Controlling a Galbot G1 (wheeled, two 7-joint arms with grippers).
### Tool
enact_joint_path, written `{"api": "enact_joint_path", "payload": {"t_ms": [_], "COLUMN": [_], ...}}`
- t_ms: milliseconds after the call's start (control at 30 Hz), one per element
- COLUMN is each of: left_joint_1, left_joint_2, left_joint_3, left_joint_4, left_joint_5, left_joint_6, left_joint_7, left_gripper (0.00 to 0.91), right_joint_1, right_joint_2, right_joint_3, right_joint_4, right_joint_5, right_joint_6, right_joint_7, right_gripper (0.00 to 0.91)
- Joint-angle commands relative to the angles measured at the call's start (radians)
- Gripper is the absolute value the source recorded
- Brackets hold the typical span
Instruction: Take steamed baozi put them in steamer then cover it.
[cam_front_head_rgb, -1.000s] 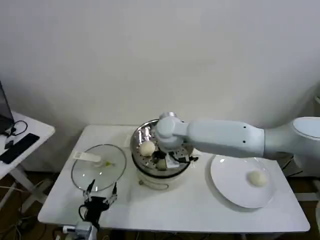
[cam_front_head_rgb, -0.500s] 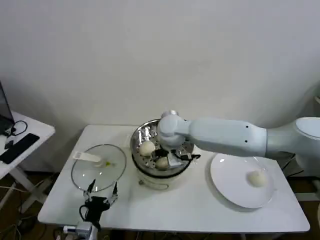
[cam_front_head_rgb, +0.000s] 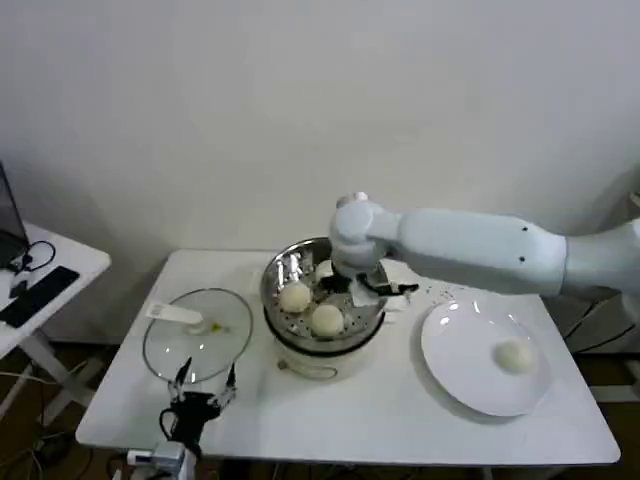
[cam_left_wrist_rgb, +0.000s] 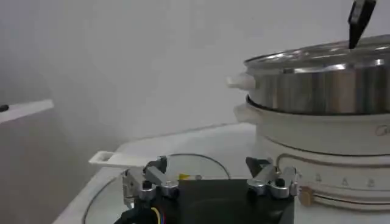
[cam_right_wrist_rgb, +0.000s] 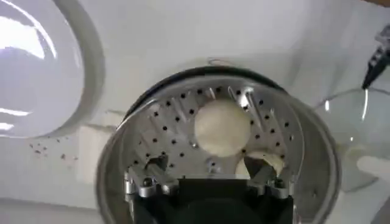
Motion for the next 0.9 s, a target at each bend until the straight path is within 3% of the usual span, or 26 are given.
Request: {"api": "enact_joint_path", "payload": {"t_ms": [33,100,300,400,533,700,900], "left_joint_1": [-0.028,-0.032,-0.024,-0.023,-0.029,-0.030,-0.017], "left_joint_2": [0.012,0.020,0.032,0.030,0.044,0.051,0.042], "left_joint_3": [-0.013,-0.016,-0.001,0.006,0.008,0.005,0.001], "left_joint_4": [-0.021,-0.030,-0.046,-0.048,-0.056,-0.069,-0.070], "left_joint_5": [-0.038,-0.042,-0.039,-0.038,-0.037,-0.061,-0.055], "left_joint_6": [-0.016,-0.013,-0.009,-0.007,0.000,0.020,0.035], "left_joint_7": [-0.080,-0.079,-0.061,-0.059,-0.053,-0.053,-0.075], "left_gripper": [0.907,0.907,0.907,0.907,0.907,0.907,0.907], "right_joint_1": [0.332,0.372,0.358,0.303,0.174,-0.098,-0.488], "right_joint_2": [-0.220,-0.283,-0.479,-0.559,-0.662,-0.742,-0.767], "right_joint_3": [-0.262,-0.334,-0.388,-0.372,-0.276,-0.074,0.261], "right_joint_4": [0.000,0.004,-0.033,-0.056,-0.094,-0.163,-0.242], "right_joint_5": [0.734,0.901,1.022,0.978,0.864,0.615,0.517], "right_joint_6": [-0.427,-0.533,-0.654,-0.661,-0.657,-0.594,-0.533], "right_joint_7": [0.032,0.061,0.112,0.118,0.115,0.074,0.049], "right_gripper": [0.907,0.907,0.907,0.907,0.907,0.907,0.907]}}
